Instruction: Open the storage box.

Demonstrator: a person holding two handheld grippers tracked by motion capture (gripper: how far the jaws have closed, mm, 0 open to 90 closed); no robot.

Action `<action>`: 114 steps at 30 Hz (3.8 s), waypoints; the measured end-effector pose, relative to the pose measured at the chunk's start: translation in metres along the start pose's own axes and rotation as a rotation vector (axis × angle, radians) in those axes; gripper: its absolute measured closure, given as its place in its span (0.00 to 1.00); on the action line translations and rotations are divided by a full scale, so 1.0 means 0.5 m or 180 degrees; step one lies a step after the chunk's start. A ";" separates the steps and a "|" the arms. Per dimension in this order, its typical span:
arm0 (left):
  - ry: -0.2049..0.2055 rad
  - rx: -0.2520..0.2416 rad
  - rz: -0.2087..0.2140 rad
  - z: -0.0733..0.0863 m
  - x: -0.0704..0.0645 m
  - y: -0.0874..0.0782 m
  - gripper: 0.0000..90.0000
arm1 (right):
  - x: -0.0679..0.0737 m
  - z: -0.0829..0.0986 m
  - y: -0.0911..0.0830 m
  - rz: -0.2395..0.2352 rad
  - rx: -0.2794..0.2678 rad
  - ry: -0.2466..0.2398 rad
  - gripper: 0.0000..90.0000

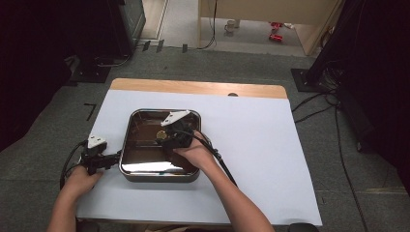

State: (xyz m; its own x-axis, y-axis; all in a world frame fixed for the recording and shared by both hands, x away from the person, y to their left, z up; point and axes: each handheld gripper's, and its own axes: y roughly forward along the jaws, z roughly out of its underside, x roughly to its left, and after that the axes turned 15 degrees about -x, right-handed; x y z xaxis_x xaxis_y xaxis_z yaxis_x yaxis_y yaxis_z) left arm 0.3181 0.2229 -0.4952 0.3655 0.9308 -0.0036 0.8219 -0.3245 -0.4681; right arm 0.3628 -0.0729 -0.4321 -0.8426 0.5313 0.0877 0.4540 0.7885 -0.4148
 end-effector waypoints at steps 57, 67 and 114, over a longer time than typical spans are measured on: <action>-0.0005 -0.0004 -0.0001 0.000 0.000 0.000 0.28 | -0.001 -0.046 -0.023 0.0040 0.0151 -0.0029 0.66; -0.0007 -0.0006 -0.0002 0.000 0.000 0.000 0.28 | -0.008 -0.057 -0.049 0.0061 0.0149 -0.0023 0.66; -0.0008 -0.0007 -0.0003 0.000 0.000 0.000 0.28 | -0.117 -0.024 -0.289 0.0477 -0.0060 0.0215 0.66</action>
State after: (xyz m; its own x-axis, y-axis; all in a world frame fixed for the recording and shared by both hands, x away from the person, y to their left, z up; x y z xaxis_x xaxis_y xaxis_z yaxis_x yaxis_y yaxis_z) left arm 0.3181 0.2227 -0.4953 0.3637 0.9315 -0.0054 0.8232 -0.3241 -0.4662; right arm 0.3499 -0.2140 -0.3662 -0.7440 0.6625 0.0870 0.5791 0.7042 -0.4109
